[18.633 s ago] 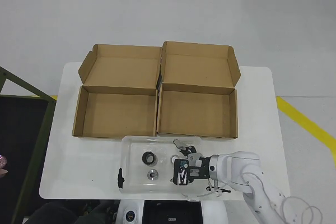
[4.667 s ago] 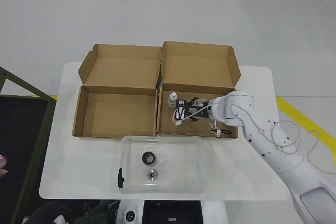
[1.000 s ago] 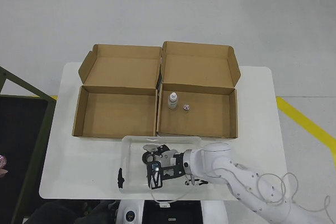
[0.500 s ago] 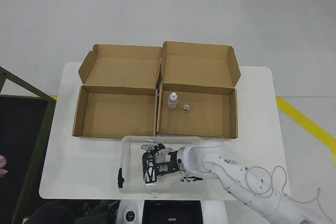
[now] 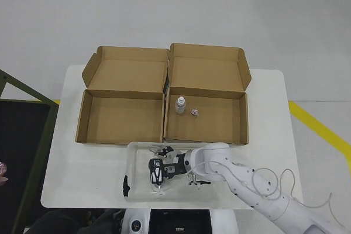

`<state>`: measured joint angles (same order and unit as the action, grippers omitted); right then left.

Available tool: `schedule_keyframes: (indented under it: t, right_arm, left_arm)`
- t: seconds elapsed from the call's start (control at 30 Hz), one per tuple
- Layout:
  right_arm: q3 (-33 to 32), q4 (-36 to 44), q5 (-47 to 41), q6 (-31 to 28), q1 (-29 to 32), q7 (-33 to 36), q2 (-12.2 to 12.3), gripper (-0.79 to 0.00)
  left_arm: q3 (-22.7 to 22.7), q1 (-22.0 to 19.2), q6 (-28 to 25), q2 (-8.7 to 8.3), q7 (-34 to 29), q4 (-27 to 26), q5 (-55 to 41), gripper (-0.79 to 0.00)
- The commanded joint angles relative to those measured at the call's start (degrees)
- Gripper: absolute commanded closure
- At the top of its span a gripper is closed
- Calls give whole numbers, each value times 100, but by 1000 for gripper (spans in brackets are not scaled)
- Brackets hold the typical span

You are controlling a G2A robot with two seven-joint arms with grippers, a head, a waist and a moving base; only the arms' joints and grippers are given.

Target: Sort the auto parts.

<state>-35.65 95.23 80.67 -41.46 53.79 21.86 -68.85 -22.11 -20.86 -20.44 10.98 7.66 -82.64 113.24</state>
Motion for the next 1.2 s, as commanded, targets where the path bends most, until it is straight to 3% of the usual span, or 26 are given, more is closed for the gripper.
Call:
schedule_keyframes:
  t: [0.0,0.37,0.57,0.63,0.8,1.03,1.17]
  right_arm:
    - [19,-60,2,4,-18,-3,-20,-594]
    - [128,-323,-5,-78,-93,-28,-124,-557]
    - [182,-398,86,-148,-133,-61,-169,-474]
    - [197,-430,90,-157,-136,-99,-185,-391]
    - [233,-487,163,-184,-148,-169,-220,-314]
    - [205,-498,155,-221,-127,-346,-247,0]
    - [129,-512,51,-268,-94,-487,-246,0]
  left_arm:
    - [0,0,0,0,0,0,0,-785]
    - [0,0,0,0,0,0,0,-785]
    - [0,0,0,0,0,0,0,-785]
    - [0,0,0,0,0,0,0,-785]
    - [0,0,0,0,0,0,0,-785]
    - [0,0,0,0,0,0,0,-785]
    - [0,0,0,0,0,0,0,-785]
